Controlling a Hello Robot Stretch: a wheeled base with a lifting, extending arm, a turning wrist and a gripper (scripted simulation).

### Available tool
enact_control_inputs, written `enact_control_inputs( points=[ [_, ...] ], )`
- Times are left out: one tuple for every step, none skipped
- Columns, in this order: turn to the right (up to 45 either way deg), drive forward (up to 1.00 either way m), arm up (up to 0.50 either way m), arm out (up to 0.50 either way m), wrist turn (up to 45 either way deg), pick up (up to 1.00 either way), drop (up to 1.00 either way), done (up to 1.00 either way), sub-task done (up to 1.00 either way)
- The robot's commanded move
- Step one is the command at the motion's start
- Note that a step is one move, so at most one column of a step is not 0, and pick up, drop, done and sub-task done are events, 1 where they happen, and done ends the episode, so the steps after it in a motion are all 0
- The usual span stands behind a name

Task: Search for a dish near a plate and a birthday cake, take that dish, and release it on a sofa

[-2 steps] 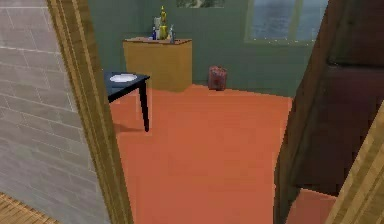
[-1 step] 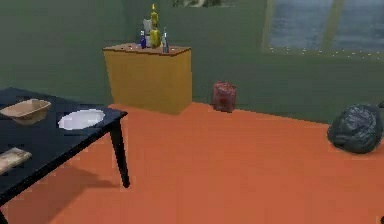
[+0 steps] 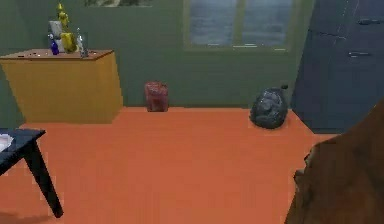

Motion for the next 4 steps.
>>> enact_control_inputs(
  points=[
    [0.0,0.25,0.0,0.0,0.0,0.0,0.0,0.0,0.0],
    [-45.0,0.0,0.0,0.0,0.0,0.0,0.0,0.0,0.0],
    [-39.0,0.0,0.0,0.0,0.0,0.0,0.0,0.0,0.0],
    [0.0,0.35,0.0,0.0,0.0,0.0,0.0,0.0,0.0]
  ],
)
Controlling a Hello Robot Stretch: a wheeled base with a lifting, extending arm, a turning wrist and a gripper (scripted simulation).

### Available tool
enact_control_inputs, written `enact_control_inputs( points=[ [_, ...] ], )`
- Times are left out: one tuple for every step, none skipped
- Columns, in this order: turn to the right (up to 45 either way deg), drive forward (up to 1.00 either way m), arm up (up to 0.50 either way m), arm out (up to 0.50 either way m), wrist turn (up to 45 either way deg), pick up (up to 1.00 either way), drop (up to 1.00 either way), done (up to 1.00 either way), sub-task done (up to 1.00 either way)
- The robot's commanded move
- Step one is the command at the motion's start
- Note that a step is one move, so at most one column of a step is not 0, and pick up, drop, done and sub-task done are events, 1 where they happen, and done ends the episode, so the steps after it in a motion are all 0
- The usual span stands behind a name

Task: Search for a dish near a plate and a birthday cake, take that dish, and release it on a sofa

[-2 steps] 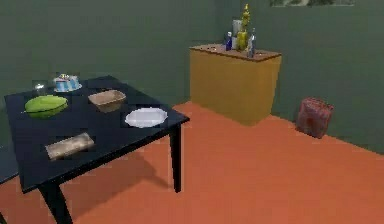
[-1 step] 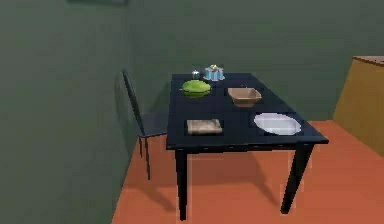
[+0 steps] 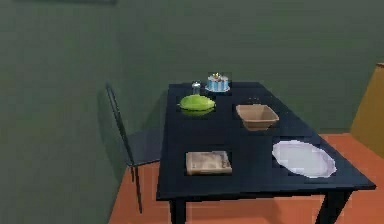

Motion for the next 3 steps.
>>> enact_control_inputs(
  points=[
    [45.0,0.0,0.0,0.0,0.0,0.0,0.0,0.0,0.0],
    [33.0,0.0,0.0,0.0,0.0,0.0,0.0,0.0,0.0],
    [0.0,1.0,0.0,0.0,0.0,0.0,0.0,0.0,0.0]
  ],
)
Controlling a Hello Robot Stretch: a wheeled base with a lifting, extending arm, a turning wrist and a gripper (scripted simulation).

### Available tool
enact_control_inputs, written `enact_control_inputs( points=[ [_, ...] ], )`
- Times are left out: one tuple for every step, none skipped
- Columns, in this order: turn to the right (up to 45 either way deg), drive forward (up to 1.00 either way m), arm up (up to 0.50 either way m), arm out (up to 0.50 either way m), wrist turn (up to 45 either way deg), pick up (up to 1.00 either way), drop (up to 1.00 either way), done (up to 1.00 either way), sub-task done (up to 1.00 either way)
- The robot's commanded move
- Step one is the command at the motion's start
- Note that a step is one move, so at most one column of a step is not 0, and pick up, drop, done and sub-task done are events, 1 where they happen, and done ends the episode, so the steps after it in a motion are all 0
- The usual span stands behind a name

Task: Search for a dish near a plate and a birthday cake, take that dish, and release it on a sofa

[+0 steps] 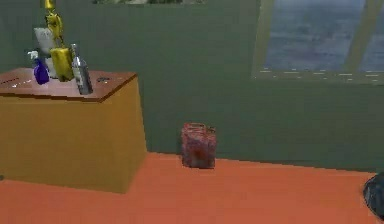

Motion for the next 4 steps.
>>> enact_control_inputs(
  points=[
    [0.0,0.05,0.0,0.0,0.0,0.0,0.0,0.0,0.0],
    [-36.0,0.0,0.0,0.0,0.0,0.0,0.0,0.0,0.0],
    [0.0,0.6,0.0,0.0,0.0,0.0,0.0,0.0,0.0],
    [-45.0,0.0,0.0,0.0,0.0,0.0,0.0,0.0,0.0]
  ],
)
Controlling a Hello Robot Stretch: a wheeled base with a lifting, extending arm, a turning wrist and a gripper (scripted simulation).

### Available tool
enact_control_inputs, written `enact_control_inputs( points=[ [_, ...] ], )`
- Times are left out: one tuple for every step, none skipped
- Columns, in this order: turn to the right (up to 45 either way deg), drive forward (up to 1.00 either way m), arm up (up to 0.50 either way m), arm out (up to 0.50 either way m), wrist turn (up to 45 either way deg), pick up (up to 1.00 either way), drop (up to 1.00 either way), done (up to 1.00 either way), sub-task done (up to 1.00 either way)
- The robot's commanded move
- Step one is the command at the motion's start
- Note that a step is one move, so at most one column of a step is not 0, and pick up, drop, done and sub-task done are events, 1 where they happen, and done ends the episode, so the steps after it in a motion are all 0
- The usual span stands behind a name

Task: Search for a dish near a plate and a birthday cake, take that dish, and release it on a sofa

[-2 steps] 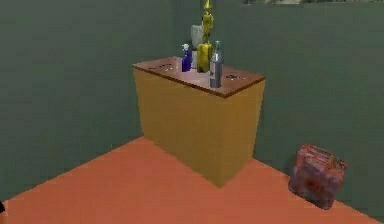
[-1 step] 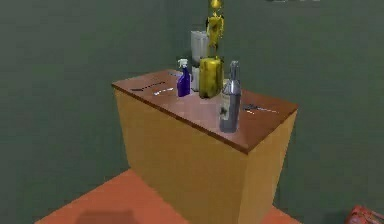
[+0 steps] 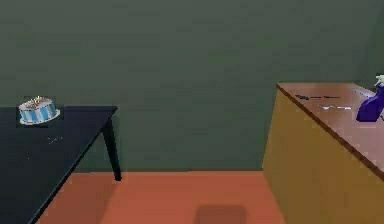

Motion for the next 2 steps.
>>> enact_control_inputs(
  points=[
    [-6.0,0.0,0.0,0.0,0.0,0.0,0.0,0.0,0.0],
    [0.0,0.9,0.0,0.0,0.0,0.0,0.0,0.0,0.0]
  ],
)
